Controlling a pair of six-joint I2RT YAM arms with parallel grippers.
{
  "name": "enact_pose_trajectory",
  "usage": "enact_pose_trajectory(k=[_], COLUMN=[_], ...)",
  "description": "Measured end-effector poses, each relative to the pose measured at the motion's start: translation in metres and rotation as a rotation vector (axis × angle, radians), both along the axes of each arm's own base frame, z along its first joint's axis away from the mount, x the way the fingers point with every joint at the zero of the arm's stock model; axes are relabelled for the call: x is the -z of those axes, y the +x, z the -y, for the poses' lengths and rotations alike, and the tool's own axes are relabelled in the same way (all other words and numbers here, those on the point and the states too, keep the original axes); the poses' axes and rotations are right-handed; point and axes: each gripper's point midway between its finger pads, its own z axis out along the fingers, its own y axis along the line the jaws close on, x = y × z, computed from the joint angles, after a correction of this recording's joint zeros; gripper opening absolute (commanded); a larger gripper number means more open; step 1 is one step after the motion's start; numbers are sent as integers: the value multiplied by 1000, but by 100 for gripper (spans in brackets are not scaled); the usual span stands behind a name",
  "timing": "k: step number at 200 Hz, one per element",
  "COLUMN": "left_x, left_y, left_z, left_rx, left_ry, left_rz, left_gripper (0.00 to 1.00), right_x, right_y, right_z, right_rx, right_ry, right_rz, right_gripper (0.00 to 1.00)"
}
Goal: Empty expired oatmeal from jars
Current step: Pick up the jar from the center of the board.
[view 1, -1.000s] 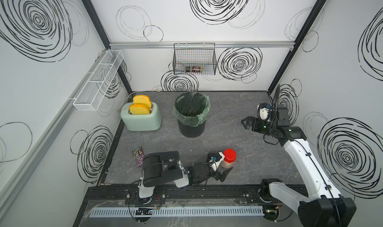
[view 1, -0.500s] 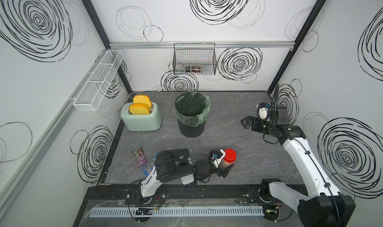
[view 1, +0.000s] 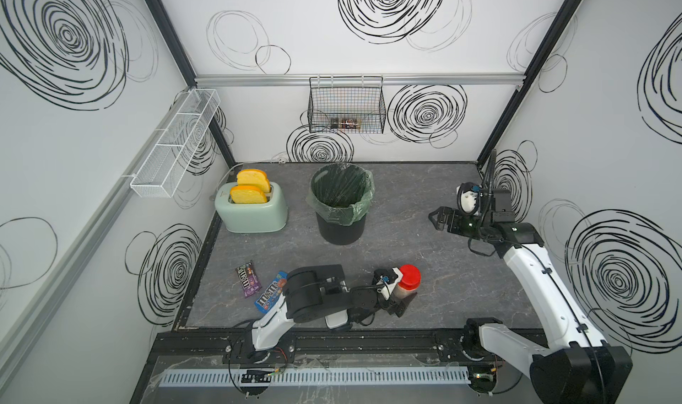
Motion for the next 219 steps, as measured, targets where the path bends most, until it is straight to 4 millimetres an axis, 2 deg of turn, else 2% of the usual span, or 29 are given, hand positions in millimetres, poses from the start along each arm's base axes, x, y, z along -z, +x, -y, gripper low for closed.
enact_pose_trajectory(k=[40,59,69,102,147,170,190,219], left_x=[-9,-10,-10,-10,-10,-14,-42,-115], left_y=[4,6,6,7,9,3,3,6], left_z=[6,6,6,5,3,-7,-16,-25], left_rx=[-4,-6,-8,-12,-13,11,28,55], left_ry=[-24,-25,-25,-21,-17,5,9,-30], left_rz=[16,17,19,31,34,27,51,139], left_gripper=[100,97,94,70,67,64,62,61], right_x=[0,0,1,3,3,3,-3,-30], right_y=[0,0,1,2,2,2,3,7], right_z=[-1,-2,-2,-3,-3,-5,-7,-21], right_rx=[-7,-12,-14,-18,-22,-34,-51,-119], right_ry=[3,5,4,4,2,3,-1,-18], right_rz=[1,1,1,-7,-6,-3,7,62], right_gripper=[98,98,98,98,98,98,98,98])
